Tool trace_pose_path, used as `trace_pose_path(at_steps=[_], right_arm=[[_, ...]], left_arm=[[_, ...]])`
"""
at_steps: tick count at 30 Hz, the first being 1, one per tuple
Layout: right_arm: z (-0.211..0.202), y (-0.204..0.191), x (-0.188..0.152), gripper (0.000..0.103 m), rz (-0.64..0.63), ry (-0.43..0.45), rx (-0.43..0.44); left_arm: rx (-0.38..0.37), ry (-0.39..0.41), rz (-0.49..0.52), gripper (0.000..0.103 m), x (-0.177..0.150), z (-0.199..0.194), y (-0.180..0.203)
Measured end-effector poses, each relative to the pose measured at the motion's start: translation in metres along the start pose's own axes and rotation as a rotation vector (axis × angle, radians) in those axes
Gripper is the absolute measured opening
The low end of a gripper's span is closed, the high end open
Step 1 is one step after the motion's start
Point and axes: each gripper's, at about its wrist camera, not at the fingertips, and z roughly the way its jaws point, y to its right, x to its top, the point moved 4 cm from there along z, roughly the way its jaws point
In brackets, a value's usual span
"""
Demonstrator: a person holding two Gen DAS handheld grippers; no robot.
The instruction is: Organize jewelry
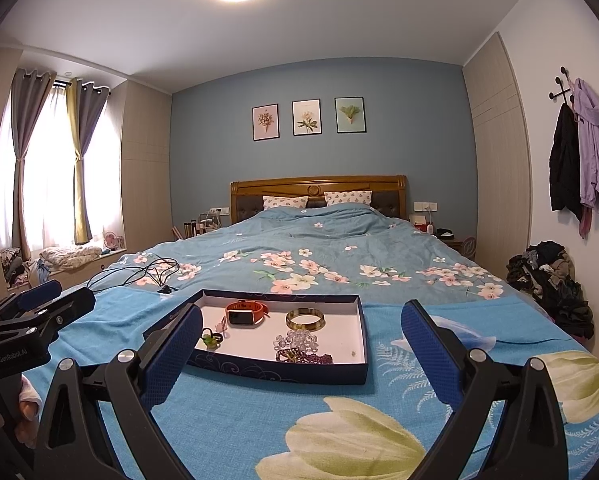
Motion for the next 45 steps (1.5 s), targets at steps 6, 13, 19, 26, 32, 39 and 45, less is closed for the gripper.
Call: trace_pose_path(at_steps=[6,13,19,26,32,39,45], right_arm=[[-0.0006,0.0002,0.0000,0.096,0.000,0.000,0.001],[0.0010,-0.0004,-0.0003,0.096,0.001,0.000,0.001],[0.0011,-0.0006,-0.0005,0.096,0.000,-0.002,0.001],[0.0006,0.0000,-0.0004,0.096,0.000,-0.002,0.002],[0.0017,-0.0005,-0.0004,0.096,0.000,0.000,0.000],[0.0027,-0.0014,-0.0007,0.096,0.000,-0.001,0.001],[0.0044,-0.0022,-0.0016,0.096,0.000,-0.005,0.002]], left_arm=[[0.000,-0.001,0.000,0.097,-0.0002,-0.0003,0.0001],[0.000,-0.003,-0.001,0.097,-0.0019,-0.0001,0.0003],[-0.001,-0.004,0.000,0.097,-0.0017,0.0003,0.0005],[-0.002,-0.005,0.000,0.097,-0.0018,0.0005,0.0006],[-0.002,-0.004,0.000,0.097,-0.0018,0.0006,0.0004],[-0.002,-0.005,-0.001,0.097,-0.0027,0.0004,0.0002],[-0.003,-0.006,-0.001,0.097,-0.0036,0.0006,0.0007]])
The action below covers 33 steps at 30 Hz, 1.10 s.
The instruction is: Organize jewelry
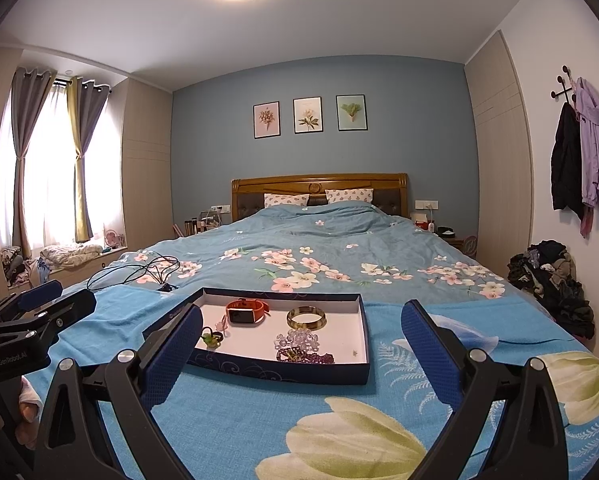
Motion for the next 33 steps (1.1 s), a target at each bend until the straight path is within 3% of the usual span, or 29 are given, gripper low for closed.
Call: trace_pose_path(at_steps=[33], right_arm=[[0.0021,-0.0028,-0.0032,0.096,0.002,0.001,0.004]], left_arm=[[-0.002,-0.004,-0.002,0.097,-0.0027,0.0000,0.0021]])
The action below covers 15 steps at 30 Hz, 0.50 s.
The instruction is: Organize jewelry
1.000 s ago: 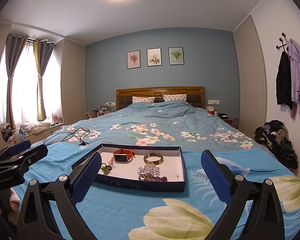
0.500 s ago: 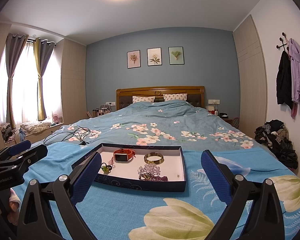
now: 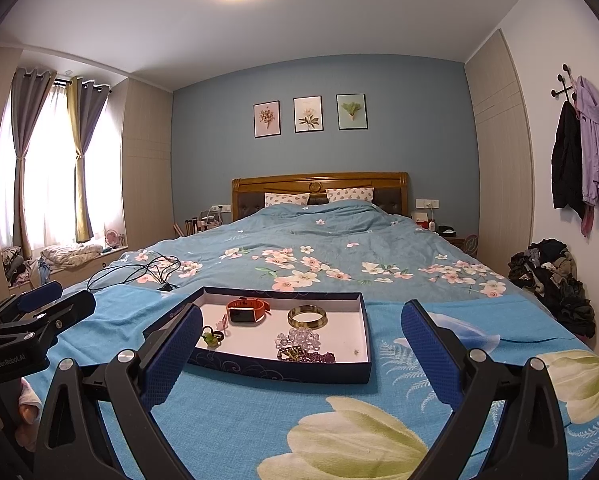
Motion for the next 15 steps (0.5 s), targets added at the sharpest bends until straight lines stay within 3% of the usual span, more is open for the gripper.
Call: trace_pose_path(at_steps=[10,15], right_arm=[[-0.0019,0.0021,-0.0012,0.096,-0.001,-0.002,0.000],[0.0001,0.0077,-0.0040,0.096,-0.015,-0.035,-0.005]], left_arm=[[0.015,0.000,0.000,0.097,0.0001,0.0003,-0.0019],[0.002,-0.044,-0.005,0.097,-0.0029,0.0063,-0.0022]])
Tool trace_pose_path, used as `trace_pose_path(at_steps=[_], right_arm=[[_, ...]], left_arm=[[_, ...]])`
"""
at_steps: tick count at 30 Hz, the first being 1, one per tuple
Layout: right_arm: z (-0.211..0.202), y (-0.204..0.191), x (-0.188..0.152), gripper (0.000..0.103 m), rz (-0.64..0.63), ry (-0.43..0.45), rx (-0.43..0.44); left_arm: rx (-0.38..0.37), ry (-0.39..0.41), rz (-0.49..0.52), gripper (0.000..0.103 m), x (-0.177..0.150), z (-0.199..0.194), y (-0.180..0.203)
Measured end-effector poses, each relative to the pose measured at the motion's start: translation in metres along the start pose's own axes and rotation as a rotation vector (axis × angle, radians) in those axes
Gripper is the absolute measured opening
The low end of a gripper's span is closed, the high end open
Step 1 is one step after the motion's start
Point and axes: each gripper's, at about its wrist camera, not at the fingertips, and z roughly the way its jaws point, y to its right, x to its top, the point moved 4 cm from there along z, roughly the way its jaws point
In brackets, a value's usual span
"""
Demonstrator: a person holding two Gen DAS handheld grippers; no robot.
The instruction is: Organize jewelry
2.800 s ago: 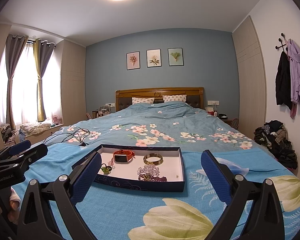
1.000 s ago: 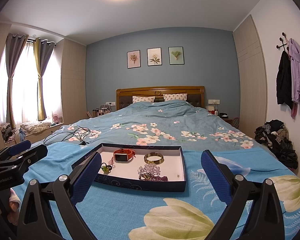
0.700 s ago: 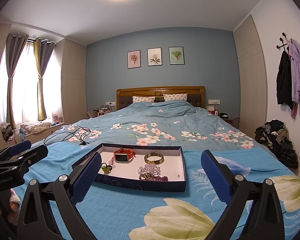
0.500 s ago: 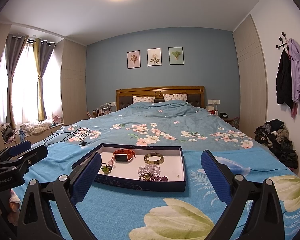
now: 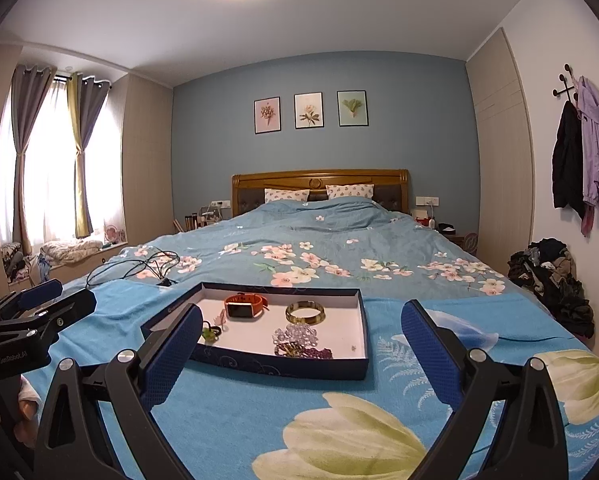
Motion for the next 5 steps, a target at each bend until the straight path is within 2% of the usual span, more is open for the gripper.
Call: trace_pose_path(at_steps=[2,5], right_arm=[[0.004,0.008,-0.002,0.096,-0.011,-0.037,-0.010],[0.018,0.034,-0.010,0.096,-0.019,-0.148,-0.048]], left_arm=[[-0.007,-0.048,-0.007,0.097,-0.004,0.007,-0.003],[0.005,-0.119,-0.026,0.097,-0.009,0.021,-0.013]])
